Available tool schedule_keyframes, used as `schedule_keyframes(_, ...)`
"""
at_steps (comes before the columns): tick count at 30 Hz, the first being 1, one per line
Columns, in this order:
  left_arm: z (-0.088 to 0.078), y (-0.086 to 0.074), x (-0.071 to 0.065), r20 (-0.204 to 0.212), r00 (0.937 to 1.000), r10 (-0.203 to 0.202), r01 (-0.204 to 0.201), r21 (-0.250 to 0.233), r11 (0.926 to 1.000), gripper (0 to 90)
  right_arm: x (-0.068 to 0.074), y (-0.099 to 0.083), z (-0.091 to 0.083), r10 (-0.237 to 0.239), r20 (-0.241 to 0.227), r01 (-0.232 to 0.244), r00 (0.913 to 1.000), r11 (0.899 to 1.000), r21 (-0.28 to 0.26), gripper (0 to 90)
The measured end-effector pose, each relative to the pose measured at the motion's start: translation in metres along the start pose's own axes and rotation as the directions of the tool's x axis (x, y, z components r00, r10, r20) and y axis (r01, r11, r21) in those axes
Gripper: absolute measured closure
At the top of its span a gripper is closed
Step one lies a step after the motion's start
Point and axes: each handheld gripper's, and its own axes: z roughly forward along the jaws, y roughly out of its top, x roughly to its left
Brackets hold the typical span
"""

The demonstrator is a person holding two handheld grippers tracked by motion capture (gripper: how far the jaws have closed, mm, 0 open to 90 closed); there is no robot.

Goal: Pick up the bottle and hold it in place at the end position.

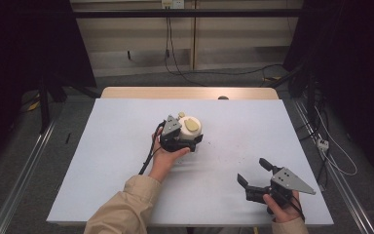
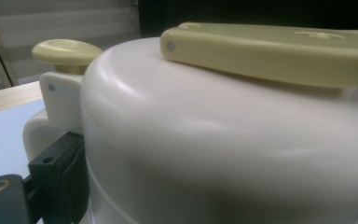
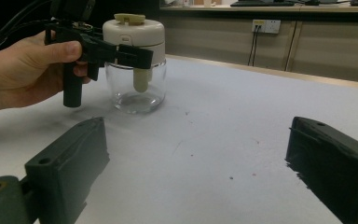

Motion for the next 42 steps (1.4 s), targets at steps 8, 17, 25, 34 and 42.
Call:
schedule_keyframes(8, 0.0034, -0.0021, -0.0013, 0.002, 0.9998, -0.018, 0.018, -0.013, 0.9998, 6.1, -0.0003, -0.0001, -0.0001, -0.001, -0.001, 0.001, 1.0, 1.0, 0.001, 4.6)
schedule_keyframes(17, 0.0034, -0.0032, -0.0001, 0.014, 0.9995, -0.029, 0.03, -0.012, 0.9995, 6.1, 0.0003, -0.0003, 0.0006, -0.002, -0.003, 0.002, 1.0, 1.0, 0.004, 4.6)
schedule_keyframes(25, 0.0015, -0.0031, 0.0004, 0.017, 0.9994, -0.03, 0.03, 0.004, 0.9996, 5.9, 0.0011, -0.0006, 0.0014, -0.005, -0.004, 0.005, 1.0, 1.0, 0.01, 4.6)
schedule_keyframes(34, 0.0013, -0.003, 0.0005, 0.018, 0.9994, -0.029, 0.029, 0.007, 0.9996, 5.9, 0.0018, -0.0008, 0.0022, -0.009, -0.008, 0.009, 0.9999, 1.0, 0.012, 4.6)
schedule_keyframes(42, 0.0013, -0.0034, 0.0007, 0.019, 0.9995, -0.027, 0.027, 0.004, 0.9996, 5.9, 0.0014, -0.0009, 0.0018, -0.008, -0.007, 0.008, 0.9999, 1.0, 0.013, 4.7)
